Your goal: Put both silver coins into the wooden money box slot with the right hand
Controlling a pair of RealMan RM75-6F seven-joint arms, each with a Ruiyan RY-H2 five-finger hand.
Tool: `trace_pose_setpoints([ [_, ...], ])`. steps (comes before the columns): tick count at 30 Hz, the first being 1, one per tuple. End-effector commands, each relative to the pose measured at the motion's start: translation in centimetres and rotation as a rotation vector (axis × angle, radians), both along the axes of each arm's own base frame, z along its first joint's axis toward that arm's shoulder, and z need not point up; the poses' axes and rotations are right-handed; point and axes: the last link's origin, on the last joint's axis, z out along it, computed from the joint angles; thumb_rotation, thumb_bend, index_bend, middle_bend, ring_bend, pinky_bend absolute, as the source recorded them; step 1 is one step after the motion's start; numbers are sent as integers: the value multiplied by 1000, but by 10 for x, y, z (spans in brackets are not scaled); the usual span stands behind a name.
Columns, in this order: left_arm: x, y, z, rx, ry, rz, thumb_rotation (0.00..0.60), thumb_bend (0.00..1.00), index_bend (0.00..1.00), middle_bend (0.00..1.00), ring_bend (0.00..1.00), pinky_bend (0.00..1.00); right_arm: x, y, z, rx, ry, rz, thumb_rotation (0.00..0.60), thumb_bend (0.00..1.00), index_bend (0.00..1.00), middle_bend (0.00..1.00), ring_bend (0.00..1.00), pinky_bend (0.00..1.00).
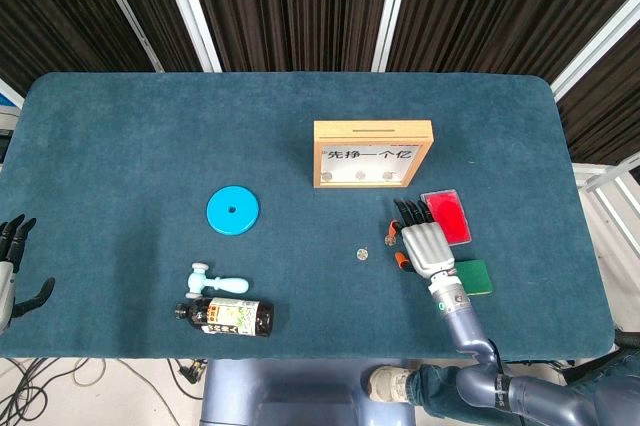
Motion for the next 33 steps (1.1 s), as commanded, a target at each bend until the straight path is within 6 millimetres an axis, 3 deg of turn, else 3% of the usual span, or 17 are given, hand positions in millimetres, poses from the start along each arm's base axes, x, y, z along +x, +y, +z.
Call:
trace_pose_setpoints([
  [1,0,0,0,1,0,0,600,296,30,0,0,0,0,-1,-1,0,1,-1,600,405,424,10,0,0],
  [33,-1,0,0,2,8,3,600,295,31,0,0,0,-1,-6,-7,8,15,0,600,405,440,11,0,0],
])
